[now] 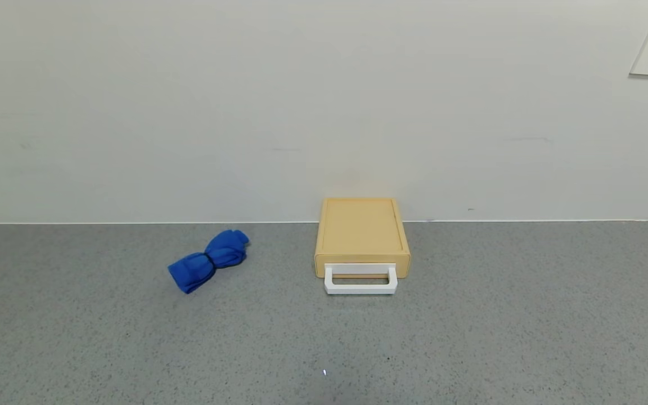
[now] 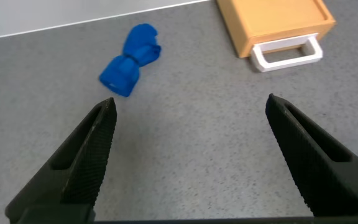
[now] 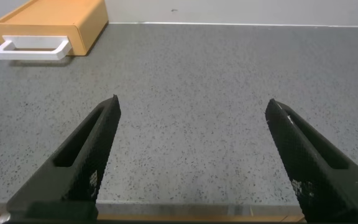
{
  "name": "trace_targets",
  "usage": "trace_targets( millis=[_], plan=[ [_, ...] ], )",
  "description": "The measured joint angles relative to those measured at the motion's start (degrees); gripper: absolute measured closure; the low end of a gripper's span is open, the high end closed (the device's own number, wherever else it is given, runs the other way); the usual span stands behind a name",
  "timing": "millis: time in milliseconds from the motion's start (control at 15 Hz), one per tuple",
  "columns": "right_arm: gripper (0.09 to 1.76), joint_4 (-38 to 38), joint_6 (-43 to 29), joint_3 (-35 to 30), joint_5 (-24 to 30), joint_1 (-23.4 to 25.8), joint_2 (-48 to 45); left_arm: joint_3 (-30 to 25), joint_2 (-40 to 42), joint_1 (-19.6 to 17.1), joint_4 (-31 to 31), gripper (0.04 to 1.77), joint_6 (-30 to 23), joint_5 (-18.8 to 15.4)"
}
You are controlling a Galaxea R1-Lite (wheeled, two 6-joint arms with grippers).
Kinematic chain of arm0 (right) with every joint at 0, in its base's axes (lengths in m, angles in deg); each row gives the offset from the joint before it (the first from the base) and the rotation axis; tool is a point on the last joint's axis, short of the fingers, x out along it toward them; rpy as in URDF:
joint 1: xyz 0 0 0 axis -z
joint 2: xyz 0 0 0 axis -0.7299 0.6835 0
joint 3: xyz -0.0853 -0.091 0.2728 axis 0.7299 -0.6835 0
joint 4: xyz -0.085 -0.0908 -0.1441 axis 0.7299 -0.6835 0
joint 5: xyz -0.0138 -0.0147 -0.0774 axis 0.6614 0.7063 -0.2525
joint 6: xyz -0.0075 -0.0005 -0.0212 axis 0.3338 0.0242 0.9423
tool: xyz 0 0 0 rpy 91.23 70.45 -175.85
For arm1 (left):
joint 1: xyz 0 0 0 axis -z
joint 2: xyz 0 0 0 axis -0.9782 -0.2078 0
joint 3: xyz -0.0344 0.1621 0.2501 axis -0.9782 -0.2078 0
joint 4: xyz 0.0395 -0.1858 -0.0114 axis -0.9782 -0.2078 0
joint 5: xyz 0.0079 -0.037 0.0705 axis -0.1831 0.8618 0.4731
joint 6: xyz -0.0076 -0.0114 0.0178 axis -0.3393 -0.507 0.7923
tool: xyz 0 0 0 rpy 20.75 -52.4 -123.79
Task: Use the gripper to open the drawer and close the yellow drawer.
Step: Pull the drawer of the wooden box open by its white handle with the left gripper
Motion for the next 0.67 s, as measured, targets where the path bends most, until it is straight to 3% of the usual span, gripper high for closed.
trace_targets(
  millis=[333, 667],
  plan=[
    [0.14, 0.0, 0.0, 0.0, -0.02, 0.0, 0.0, 10.14, -14.77, 0.3, -0.56, 0.08, -0.05, 0.57],
    [0.14, 0.0, 0.0, 0.0, -0.02, 0.0, 0.0, 27.7, -39.13, 0.96, -4.22, 0.08, 0.05, 0.16]
  ],
)
